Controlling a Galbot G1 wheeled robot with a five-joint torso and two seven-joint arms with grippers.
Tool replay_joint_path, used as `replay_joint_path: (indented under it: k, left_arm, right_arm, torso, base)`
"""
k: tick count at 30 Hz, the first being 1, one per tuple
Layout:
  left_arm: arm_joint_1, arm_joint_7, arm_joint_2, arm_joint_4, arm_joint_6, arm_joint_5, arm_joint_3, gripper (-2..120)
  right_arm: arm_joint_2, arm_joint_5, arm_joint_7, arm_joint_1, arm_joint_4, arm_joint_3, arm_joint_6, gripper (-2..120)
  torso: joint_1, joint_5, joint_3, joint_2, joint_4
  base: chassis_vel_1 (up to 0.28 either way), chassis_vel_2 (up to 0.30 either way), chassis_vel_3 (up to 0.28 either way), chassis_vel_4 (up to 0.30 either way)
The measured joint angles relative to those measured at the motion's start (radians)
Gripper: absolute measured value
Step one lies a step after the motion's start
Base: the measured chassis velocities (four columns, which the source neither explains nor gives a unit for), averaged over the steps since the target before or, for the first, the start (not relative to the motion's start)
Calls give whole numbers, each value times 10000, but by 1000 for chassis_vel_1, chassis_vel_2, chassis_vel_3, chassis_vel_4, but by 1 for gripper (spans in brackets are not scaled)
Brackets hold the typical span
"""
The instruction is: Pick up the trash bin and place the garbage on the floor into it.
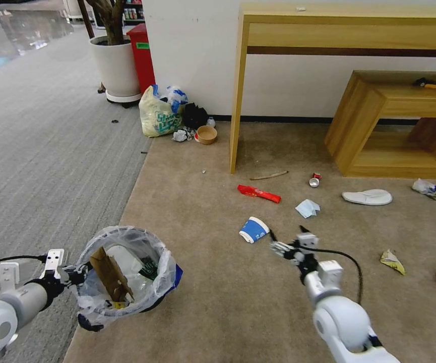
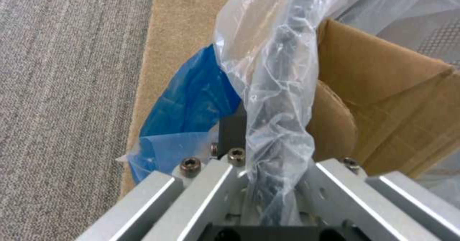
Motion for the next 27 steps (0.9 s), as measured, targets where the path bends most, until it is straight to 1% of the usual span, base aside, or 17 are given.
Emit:
replay_joint_path:
  k: [1, 3, 6, 15, 19, 27]
  left_arm:
    - [0, 0, 0, 0, 0, 0, 0, 0]
    - [17, 6, -75, -46, 0, 31, 20, 0]
    - [24, 18, -82, -97, 0, 35, 30, 0]
    - [97, 75, -90, -170, -1, 71, -6, 0]
    - [155, 136, -114, -174, -1, 116, -53, 0]
    - [89, 160, -88, -159, -3, 121, -46, 0]
  right_arm:
    - [0, 0, 0, 0, 0, 0, 0, 100]
    - [89, -9, -41, -267, 208, 342, 35, 100]
    - [179, 12, -42, -328, 260, 439, 58, 100]
    - [311, 11, 99, -190, 154, 163, 123, 100]
    - [334, 22, 177, -126, 55, 43, 120, 100]
    - [402, 149, 420, -83, -130, -148, 51, 100]
  torso:
    - [0, 0, 0, 0, 0]
    - [0, -2, 0, 0, 0]
    - [0, -1, 1, 0, 0]
    - [-1, -1, 0, 1, 1]
    - [0, 0, 2, 0, 1]
    - [3, 1, 3, 0, 0]
  base:
    - [0, 0, 0, 0]
    - [0, 0, 0, 0]
    - [0, 0, 0, 0]
    - [-18, 16, 15, -13]
    - [-139, 106, 119, -140]
    - [-188, 202, 195, -205]
